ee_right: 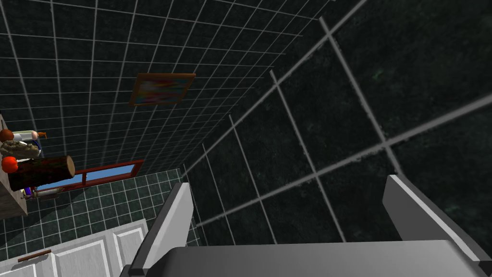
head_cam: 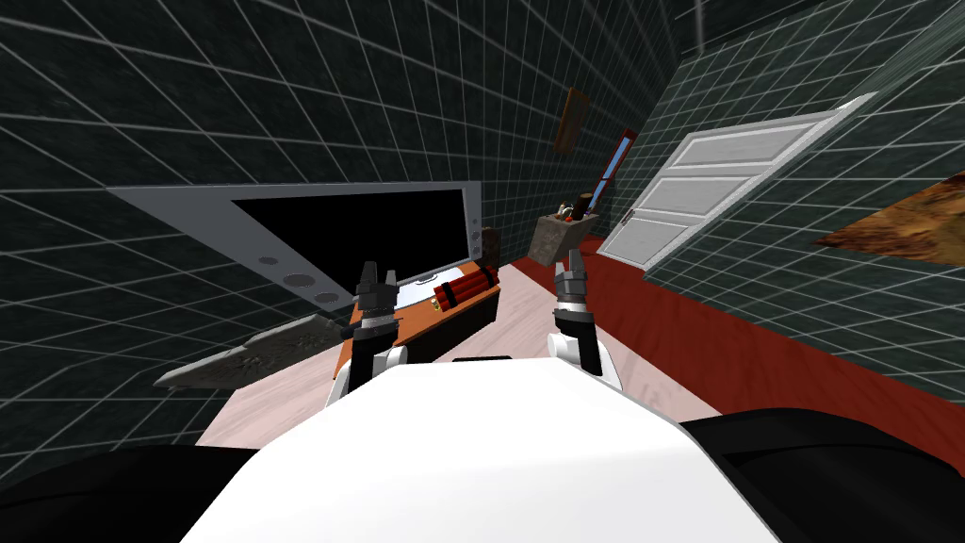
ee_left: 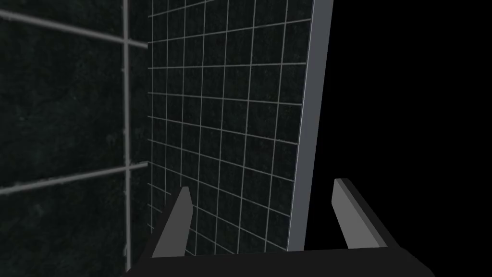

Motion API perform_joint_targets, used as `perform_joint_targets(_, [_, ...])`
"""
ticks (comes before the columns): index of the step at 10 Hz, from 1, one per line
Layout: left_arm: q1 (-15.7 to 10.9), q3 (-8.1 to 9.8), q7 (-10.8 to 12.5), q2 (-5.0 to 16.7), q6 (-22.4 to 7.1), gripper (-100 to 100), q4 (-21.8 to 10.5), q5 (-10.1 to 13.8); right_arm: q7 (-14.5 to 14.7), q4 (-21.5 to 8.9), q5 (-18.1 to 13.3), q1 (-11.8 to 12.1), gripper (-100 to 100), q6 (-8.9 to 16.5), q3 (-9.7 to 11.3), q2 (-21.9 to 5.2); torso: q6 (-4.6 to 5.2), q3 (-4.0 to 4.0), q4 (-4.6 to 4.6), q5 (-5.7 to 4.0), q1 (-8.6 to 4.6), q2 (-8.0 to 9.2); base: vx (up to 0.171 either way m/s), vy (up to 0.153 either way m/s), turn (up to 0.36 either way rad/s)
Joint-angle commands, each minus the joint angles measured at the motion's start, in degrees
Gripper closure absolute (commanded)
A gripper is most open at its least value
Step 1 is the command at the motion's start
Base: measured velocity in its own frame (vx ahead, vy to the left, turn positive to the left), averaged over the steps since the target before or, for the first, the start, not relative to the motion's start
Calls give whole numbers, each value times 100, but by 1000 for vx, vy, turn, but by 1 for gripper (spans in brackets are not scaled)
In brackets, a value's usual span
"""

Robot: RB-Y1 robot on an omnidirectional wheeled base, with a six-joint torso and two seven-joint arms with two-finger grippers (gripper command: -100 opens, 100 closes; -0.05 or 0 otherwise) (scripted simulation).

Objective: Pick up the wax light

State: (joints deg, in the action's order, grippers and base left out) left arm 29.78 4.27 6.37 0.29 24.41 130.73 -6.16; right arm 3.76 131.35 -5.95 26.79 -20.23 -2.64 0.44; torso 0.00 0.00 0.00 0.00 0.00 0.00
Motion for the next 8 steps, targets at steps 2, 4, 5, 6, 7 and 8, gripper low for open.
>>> perform_joint_targets(2, [-61,-36,102,243,-94,-100,-334,170,0,0,0,0,0,0,0,0,0,-3,-1,3,15,-5,17,48,14])
perform_joint_targets(4, [-119,-56,194,378,-168,-100,-602,298,0,0,0,0,0,0,-1,-1,0,-4,-2,5,23,-6,7,49,4])
perform_joint_targets(5, [-158,-64,249,441,-209,-100,-760,369,0,0,0,0,0,0,0,-1,0,-2,-1,5,20,-3,-2,39,-1])
perform_joint_targets(6, [-204,-71,312,502,-254,-100,-934,445,0,0,0,0,0,0,0,0,0,-1,-1,4,18,-1,-4,38,-5])
perform_joint_targets(7, [-258,-76,380,559,-301,-100,-1123,524,0,0,0,0,0,0,0,0,0,0,0,4,17,0,-5,32,-11])
perform_joint_targets(8, [-322,-78,454,613,-350,-100,-1315,604,0,0,0,0,0,0,0,0,0,0,0,4,15,0,-5,31,-13])
